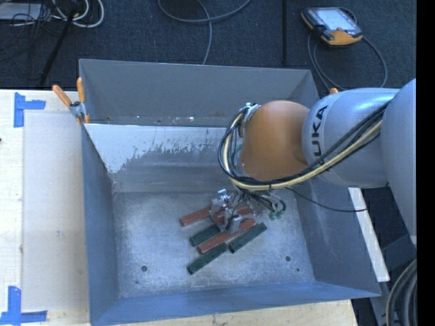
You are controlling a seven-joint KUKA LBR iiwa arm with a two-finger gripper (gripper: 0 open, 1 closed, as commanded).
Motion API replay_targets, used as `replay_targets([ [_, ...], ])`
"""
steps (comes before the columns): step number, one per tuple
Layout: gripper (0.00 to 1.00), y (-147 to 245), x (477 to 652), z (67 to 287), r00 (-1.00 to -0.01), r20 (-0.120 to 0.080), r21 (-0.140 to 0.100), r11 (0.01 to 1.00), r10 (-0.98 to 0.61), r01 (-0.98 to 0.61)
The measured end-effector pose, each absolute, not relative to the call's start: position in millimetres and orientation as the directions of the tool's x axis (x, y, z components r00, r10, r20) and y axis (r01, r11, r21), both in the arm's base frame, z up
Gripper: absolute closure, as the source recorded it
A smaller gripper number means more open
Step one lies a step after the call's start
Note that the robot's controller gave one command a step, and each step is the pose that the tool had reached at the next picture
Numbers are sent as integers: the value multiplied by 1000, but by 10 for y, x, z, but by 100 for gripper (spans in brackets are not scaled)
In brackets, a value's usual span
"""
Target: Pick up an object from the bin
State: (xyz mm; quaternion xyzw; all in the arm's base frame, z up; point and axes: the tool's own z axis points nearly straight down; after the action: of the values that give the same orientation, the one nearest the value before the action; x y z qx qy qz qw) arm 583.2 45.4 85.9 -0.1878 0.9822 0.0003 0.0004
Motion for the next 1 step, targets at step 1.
replay_targets([
  [1, 100, 454, 5832, 859, -930, -1, 1, 930, -369, -369],
])
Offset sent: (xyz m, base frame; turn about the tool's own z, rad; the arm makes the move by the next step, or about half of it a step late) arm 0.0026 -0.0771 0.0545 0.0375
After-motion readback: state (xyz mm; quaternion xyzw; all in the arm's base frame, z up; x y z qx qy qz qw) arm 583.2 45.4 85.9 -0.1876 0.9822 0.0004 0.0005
